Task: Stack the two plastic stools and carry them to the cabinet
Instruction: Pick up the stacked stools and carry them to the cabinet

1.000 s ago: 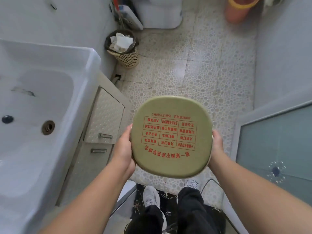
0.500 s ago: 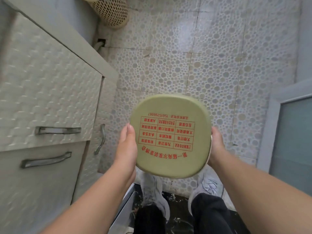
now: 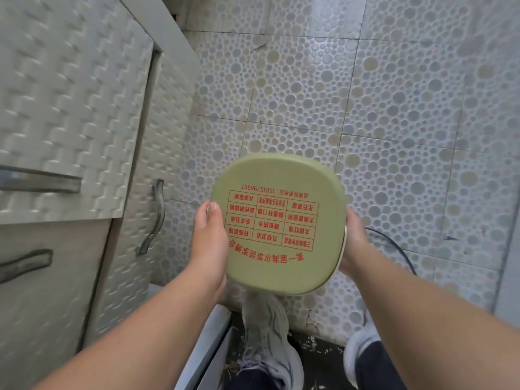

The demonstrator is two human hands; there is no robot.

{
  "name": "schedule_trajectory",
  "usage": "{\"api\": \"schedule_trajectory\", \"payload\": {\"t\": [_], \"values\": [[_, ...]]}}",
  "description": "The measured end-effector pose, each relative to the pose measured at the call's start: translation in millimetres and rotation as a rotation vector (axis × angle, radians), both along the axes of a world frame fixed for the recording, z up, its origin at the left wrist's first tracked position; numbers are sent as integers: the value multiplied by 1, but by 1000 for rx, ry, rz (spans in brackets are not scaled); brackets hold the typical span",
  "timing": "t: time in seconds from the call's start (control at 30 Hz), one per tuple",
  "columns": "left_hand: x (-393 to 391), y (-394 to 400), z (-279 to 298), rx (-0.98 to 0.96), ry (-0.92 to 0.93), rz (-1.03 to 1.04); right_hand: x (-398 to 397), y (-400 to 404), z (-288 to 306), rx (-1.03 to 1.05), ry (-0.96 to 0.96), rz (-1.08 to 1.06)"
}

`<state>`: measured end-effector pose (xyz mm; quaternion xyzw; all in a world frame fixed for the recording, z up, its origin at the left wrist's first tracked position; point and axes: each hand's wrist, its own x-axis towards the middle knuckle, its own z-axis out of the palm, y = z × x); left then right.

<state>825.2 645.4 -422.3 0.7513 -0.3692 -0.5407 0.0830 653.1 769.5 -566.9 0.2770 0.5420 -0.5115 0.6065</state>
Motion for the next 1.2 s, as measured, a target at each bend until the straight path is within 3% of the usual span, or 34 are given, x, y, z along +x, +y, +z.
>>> {"api": "schedule_trajectory", "payload": {"t": [0.57,0.83,1.0,1.1,1.2], "values": [[22,-15,-42,-12,-82,21,34,-9,-35,51,-16,4],[22,-10,-47,-20,-102,-21,23,-10,-11,108,-13,97],[18,32,-35,134,-111,334,10,-29,37,233,132,323],[1,67,-18,389,70,669,4,-44,58,288,269,481],[-29,86,-2,577,239,847,-4,-57,68,321,386,572]]}}
